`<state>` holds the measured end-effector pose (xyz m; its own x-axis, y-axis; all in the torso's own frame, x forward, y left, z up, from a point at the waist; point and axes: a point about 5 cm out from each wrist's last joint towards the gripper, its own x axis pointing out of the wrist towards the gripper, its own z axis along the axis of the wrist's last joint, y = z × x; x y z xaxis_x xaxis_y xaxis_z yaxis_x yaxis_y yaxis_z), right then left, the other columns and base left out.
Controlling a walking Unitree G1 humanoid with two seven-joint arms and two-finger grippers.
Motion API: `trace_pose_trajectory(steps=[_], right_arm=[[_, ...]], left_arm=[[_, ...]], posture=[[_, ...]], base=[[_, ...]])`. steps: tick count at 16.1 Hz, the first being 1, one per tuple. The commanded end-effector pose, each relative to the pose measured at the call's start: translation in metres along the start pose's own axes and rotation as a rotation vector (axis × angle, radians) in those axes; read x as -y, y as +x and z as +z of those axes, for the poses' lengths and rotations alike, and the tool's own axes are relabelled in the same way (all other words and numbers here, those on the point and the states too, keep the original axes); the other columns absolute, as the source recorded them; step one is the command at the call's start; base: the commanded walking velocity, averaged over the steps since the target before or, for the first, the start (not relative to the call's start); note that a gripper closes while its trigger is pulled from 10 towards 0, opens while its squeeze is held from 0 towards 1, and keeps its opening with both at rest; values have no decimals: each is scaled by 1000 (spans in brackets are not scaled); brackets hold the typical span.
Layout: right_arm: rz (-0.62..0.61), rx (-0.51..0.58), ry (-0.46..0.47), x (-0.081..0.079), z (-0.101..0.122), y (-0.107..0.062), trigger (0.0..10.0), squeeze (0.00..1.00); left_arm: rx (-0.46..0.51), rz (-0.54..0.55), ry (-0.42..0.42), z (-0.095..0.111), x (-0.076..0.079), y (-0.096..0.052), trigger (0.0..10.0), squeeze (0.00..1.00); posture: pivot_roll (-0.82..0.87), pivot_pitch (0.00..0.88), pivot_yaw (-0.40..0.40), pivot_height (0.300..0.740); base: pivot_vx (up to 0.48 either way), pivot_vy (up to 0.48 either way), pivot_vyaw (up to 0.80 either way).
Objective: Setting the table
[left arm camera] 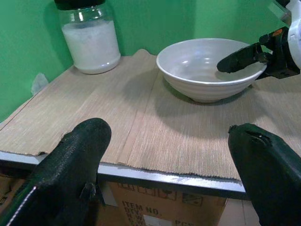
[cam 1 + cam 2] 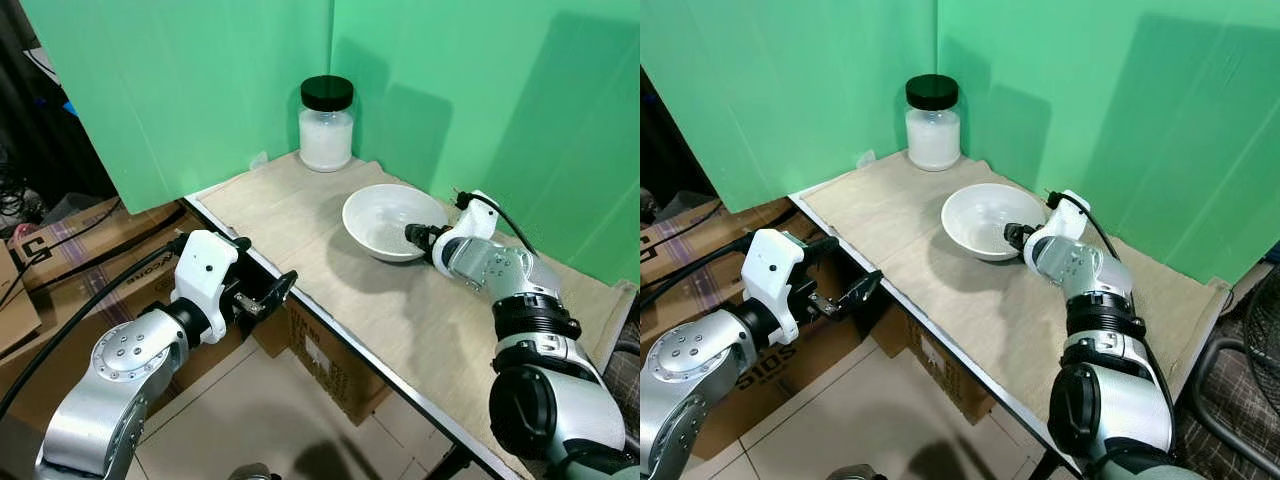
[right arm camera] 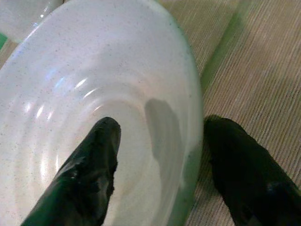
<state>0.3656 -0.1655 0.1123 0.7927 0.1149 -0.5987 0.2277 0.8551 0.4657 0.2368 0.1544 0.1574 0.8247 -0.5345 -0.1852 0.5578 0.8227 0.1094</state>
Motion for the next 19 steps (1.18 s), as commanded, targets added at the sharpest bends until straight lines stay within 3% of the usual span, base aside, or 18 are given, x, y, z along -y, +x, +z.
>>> trace_pose_trajectory(steps=[1,5,8,14,19], right_arm=[[9,1,-2,-3,4,0,0,0],[12,13,17,-3,9,-1,0,0],[-5,27,21,5,11,-4,0,0],[-17,17,44,9,6,-7,0,0],[-3,17,55,6,3,-7,0,0]], left_arm=[[-10,-12,0,0,-1,1,10000,0],[-58,-208,-72,-5,12,0,10000,0],[-118,-315,-48,-8,10,-1,10000,0],[-128,-350,-35,-4,1,-2,10000,0],[-114,-346,-35,1,7,-2,10000,0]], posture=[[156,0,-9,740],[126,0,6,740],[93,0,28,740],[83,0,33,740],[100,0,19,740]], base=[[0,0,0],[0,0,0],[0,0,0],[0,0,0],[0,0,0]])
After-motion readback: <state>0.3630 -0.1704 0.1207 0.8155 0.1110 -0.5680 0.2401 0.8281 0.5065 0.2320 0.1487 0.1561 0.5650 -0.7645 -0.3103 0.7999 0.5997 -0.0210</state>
